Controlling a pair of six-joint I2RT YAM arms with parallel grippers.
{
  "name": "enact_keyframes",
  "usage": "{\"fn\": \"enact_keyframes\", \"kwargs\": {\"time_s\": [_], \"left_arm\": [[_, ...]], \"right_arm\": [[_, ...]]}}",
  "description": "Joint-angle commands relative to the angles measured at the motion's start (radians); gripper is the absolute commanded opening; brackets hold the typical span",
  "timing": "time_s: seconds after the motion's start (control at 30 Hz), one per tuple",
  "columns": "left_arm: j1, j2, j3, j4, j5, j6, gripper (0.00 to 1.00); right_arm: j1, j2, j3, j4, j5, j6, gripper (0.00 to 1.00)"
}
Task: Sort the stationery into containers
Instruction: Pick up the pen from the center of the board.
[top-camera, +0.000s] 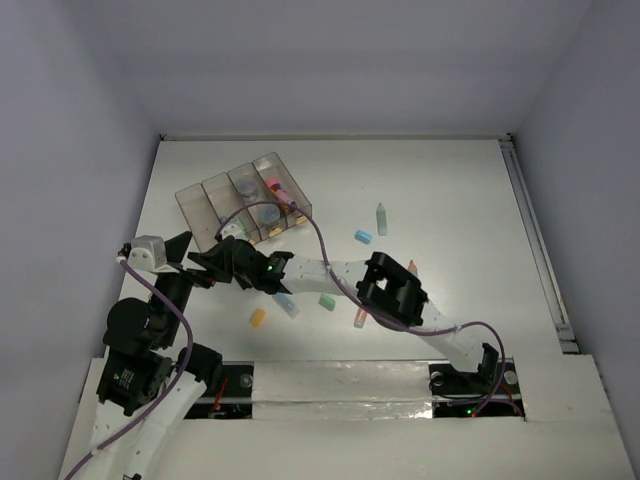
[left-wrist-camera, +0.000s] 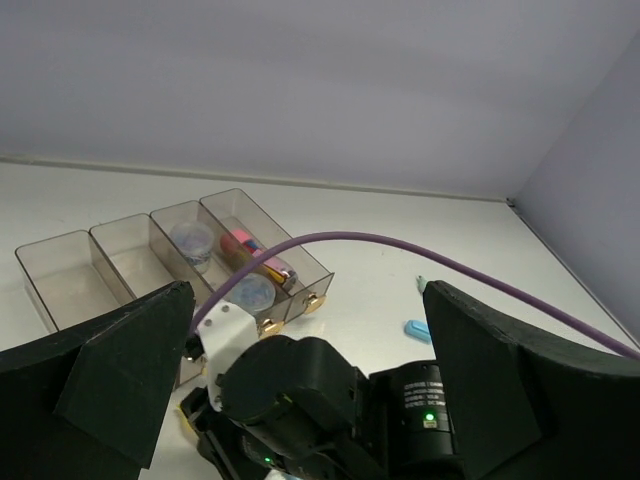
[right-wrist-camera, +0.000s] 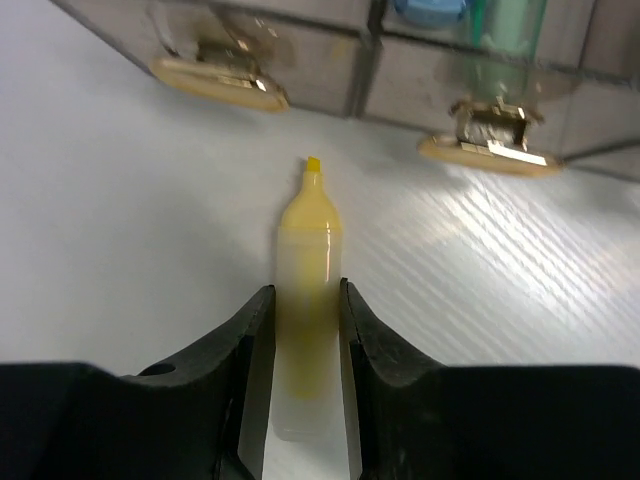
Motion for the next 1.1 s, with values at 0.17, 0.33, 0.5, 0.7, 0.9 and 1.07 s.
{"fn": "enact_keyframes", "kwargs": {"time_s": [0.17, 0.33, 0.5, 0.7, 0.9, 1.07], "left_arm": [[0.005, 0.041, 0.003, 0.039, 0.029, -0.027, 0.99], [0.005, 0.092, 0.005, 0.045, 0.144, -0.104, 0.97], [0.005, 0.144, -0.021, 0.104, 0.262, -0.21, 0.96], [0.005, 0.195, -0.15, 0.24, 0.424, -0.326, 0.9], [0.005, 0.218, -0.251, 0.343, 0.481, -0.395, 0.77], [-0.004, 0.259, -0.299, 0.426, 0.495, -0.417, 0.77]], "right_arm": [[0.01, -0.284, -0.333, 0.193, -0.02, 0.05, 0.09], [0.01, -0.577, -0.615, 0.414, 0.0, 0.056, 0.09], [-0.056, -0.823, -0.749, 0.49, -0.017, 0.076, 0.08], [-0.106, -0.93, -0.827, 0.531, -0.026, 0.108, 0.04], [-0.116, -0.973, -0.861, 0.574, -0.046, 0.14, 0.03], [-0.116, -0.973, -0.864, 0.585, -0.085, 0.151, 0.03]]}}
